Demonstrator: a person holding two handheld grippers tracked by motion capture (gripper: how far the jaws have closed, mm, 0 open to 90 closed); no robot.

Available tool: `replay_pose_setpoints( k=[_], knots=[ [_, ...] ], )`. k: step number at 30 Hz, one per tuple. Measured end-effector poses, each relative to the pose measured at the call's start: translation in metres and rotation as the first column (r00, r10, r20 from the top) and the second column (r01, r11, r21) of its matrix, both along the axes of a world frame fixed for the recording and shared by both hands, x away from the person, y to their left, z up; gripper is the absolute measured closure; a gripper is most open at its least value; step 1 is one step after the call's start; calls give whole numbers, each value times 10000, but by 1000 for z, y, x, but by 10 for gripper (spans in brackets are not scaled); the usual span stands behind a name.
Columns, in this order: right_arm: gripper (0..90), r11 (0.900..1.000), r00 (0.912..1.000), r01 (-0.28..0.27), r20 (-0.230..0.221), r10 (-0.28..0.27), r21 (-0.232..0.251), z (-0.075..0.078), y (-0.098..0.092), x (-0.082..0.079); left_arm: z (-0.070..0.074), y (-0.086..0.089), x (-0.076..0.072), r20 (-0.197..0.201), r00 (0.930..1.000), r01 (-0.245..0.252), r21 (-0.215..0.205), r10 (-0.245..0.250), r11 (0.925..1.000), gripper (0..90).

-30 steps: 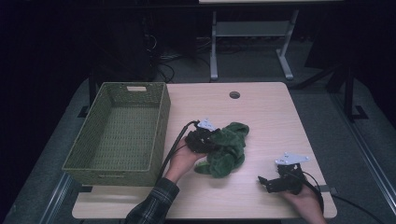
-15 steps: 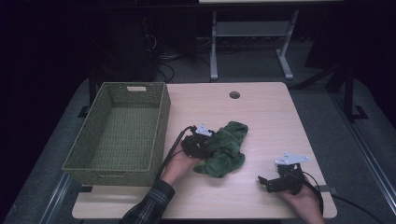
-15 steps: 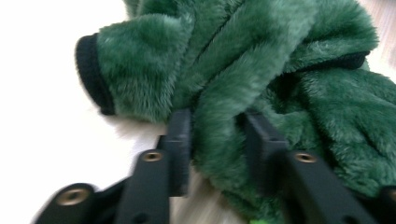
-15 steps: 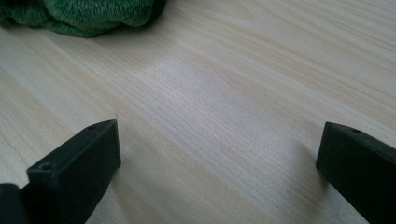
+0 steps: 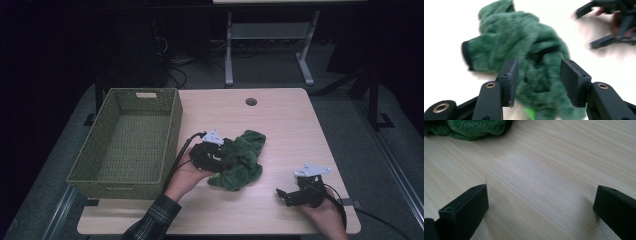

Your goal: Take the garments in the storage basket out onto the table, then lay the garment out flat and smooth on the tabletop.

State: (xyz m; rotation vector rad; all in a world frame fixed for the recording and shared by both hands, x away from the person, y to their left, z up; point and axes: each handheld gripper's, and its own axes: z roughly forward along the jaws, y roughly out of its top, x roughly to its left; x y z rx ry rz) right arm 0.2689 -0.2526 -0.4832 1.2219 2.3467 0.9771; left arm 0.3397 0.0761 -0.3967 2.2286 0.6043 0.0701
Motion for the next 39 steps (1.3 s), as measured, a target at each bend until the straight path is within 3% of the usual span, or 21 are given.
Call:
replay_pose_setpoints(
  k=[9, 11, 18, 24, 26, 29, 35, 39],
  knots=[
    [0, 9999, 9999, 106, -54, -106, -5, 0, 1, 0, 7, -20, -14, 278, 9985, 484, -144, -480, 9987, 508],
    [64, 9999, 9998, 148, -139, -149, -30, 3, 2, 1, 7, -25, -16, 288, 9979, 584, -181, -579, 9981, 518],
    [247, 9967, 9999, -97, -132, 108, 810, 16, 6, 8, 0, -41, -19, 194, 9964, 832, -76, -831, 9965, 564],
    [434, 9913, 9985, -539, 131, 527, 1200, 24, 18, 23, -12, -53, -18, 366, 9959, 809, 631, -833, 9947, 563],
    [464, 9888, 9977, -682, 135, 670, 1325, 25, 22, 29, -19, -56, -18, 252, 9967, 749, 758, -770, 9943, 562],
    [490, 9864, 9967, -815, 112, 808, 1427, 24, 32, 38, -29, -58, -18, 299, 9963, 762, 1274, -806, 9889, 556],
    [542, 9821, 9944, -1051, 48, 1056, 1565, 20, 49, 54, -41, -54, -14, 131, 9980, 596, 1505, -623, 9868, 555],
    [570, 9787, 9928, -1163, -88, 1195, 1691, 16, 59, 62, -45, -53, -14, 69, 9986, 502, 1435, -517, 9884, 556]
  ],
)
